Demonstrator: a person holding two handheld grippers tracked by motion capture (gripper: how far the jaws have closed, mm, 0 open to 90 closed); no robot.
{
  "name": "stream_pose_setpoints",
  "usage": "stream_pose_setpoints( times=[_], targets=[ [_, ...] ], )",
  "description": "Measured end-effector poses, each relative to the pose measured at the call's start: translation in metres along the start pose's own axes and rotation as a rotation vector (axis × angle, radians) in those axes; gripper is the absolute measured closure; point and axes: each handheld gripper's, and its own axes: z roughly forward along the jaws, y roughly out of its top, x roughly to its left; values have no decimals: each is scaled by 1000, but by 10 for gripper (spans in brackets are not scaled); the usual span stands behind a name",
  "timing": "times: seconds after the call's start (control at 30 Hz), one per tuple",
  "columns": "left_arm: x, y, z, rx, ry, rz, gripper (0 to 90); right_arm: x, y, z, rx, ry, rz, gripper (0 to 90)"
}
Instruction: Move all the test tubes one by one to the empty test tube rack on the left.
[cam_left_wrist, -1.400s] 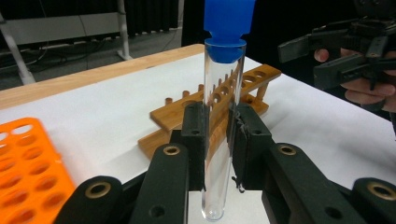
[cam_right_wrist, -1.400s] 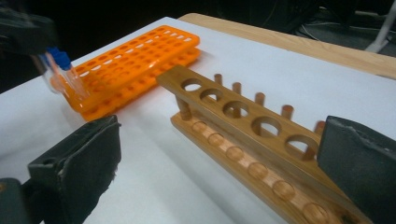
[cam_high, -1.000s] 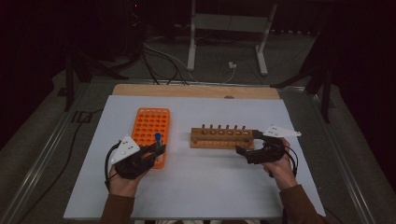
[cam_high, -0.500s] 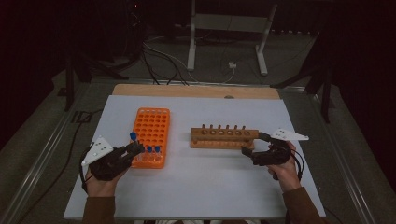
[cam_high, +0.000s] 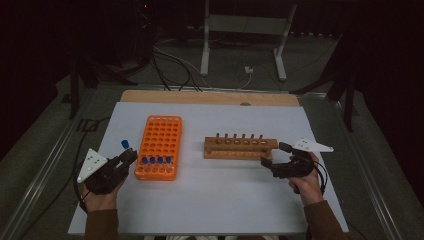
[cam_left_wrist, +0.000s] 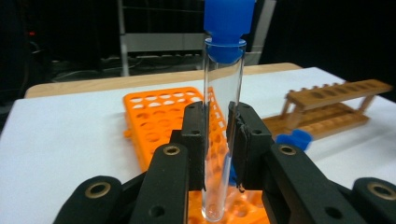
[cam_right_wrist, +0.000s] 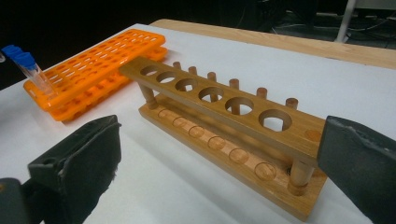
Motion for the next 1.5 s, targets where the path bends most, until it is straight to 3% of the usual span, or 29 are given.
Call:
stream_pose_setpoints(
  times=[0.23,0.37,0.57,0.77,1.03,1.1,1.27,1.4,1.5],
  targets=[
    [7,-13,13,20,-8,-20,780,1,-1,2,4,3,-4,0],
    [7,-20,18,55,-1,13,780,1,-1,2,3,5,-3,1],
    [10,-28,22,65,-4,3,780,0,-1,1,0,5,-2,1],
    [8,-30,27,80,-7,24,780,0,-2,2,5,8,-6,1],
    [8,-39,31,167,-17,48,779,0,-3,2,8,12,-8,1],
    [6,-42,33,209,-4,68,779,0,-3,2,9,13,-4,1],
    [5,-44,34,260,16,92,783,1,-4,4,12,16,-7,1],
    [4,-43,34,270,18,100,782,3,-5,5,16,22,-12,1],
    [5,-43,33,268,22,74,753,3,-5,5,16,23,-12,1]
  ],
)
